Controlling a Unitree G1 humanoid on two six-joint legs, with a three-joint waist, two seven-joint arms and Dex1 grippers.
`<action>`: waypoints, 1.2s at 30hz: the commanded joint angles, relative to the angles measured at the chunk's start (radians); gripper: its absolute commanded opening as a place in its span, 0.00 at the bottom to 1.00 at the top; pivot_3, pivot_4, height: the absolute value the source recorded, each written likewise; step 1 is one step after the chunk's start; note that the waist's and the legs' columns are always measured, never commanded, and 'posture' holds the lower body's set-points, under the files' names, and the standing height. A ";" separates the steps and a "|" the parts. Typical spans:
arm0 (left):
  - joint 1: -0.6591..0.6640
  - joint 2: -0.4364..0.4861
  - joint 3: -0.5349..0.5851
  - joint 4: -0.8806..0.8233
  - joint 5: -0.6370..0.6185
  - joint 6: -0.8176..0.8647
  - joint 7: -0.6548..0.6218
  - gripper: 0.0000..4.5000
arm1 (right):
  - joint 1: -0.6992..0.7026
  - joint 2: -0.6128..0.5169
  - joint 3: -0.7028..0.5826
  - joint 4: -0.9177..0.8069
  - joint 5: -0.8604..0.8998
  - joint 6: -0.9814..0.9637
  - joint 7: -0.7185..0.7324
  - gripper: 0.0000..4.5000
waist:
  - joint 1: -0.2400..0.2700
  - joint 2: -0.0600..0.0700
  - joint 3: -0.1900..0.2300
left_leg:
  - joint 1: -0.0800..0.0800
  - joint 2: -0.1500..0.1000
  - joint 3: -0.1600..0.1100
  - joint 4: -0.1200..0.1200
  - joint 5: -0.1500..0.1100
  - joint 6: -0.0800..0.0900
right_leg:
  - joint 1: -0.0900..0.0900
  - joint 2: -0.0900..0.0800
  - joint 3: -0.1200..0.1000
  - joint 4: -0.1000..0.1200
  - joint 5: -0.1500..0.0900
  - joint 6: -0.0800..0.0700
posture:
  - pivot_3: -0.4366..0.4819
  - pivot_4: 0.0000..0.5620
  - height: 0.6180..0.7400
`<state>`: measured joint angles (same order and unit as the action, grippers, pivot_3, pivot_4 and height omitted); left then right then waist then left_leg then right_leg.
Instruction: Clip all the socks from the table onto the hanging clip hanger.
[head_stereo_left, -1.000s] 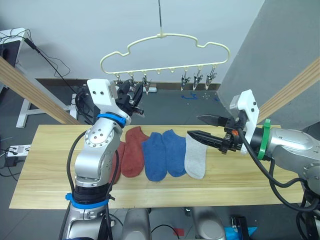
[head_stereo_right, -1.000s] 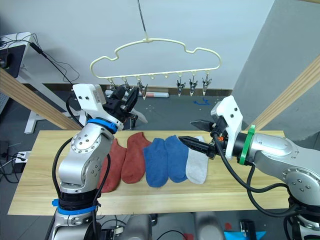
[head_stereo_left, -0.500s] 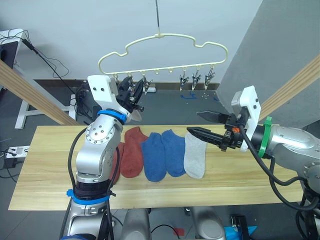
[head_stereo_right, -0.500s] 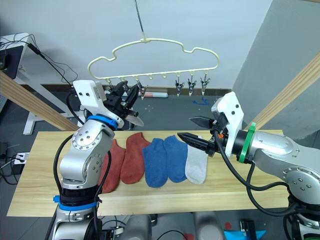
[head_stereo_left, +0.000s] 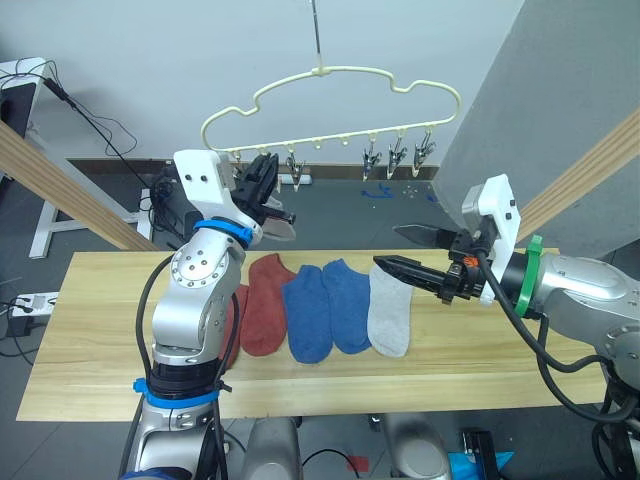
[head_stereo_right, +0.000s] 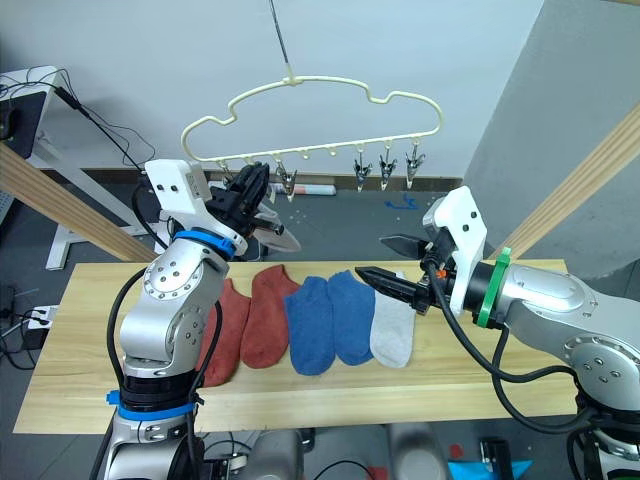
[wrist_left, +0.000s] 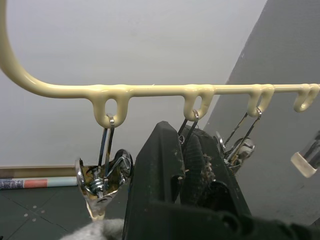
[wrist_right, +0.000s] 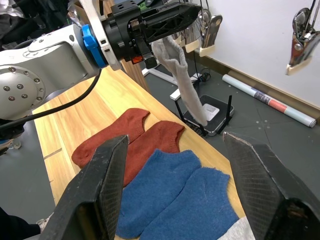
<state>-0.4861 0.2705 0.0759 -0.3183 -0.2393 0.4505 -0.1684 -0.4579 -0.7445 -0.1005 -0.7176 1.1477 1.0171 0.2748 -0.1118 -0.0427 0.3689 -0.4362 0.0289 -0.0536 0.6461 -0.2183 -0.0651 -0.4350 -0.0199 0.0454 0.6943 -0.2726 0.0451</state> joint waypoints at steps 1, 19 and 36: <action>-0.015 0.005 0.007 -0.024 0.005 -0.006 -0.005 0.01 | -0.002 -0.006 -0.012 -0.022 -0.003 -0.020 0.001 0.70 | 0.000 0.000 0.000 | 0.000 0.000 0.000 0.000 0.000 0.000 | 0.000 0.000 0.000 0.000 0.000 0.000 | 0.20 0.65 1.00; -0.023 0.010 0.016 -0.049 -0.004 0.038 -0.001 0.00 | -0.059 0.111 0.187 0.193 -0.317 0.301 -0.233 0.99 | 0.000 0.000 0.001 | 0.000 0.001 0.001 -0.001 0.000 0.000 | -0.001 0.000 0.001 -0.002 0.000 0.001 | 0.23 0.68 1.00; -0.029 0.003 0.010 -0.047 0.001 0.035 0.001 0.00 | -0.065 0.276 0.283 0.388 -0.599 0.214 -0.174 0.99 | 0.000 0.001 0.001 | -0.001 0.000 0.001 -0.001 0.000 0.000 | 0.000 0.000 0.001 -0.004 0.001 0.001 | 0.24 0.67 1.00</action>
<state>-0.5088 0.2740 0.0848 -0.3227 -0.2433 0.4941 -0.1665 -0.5199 -0.4702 0.1794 -0.3287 0.5701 1.2608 0.0783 -0.1121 -0.0421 0.3698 -0.4370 0.0293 -0.0528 0.6449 -0.2184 -0.0650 -0.4354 -0.0198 0.0462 0.6901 -0.2719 0.0459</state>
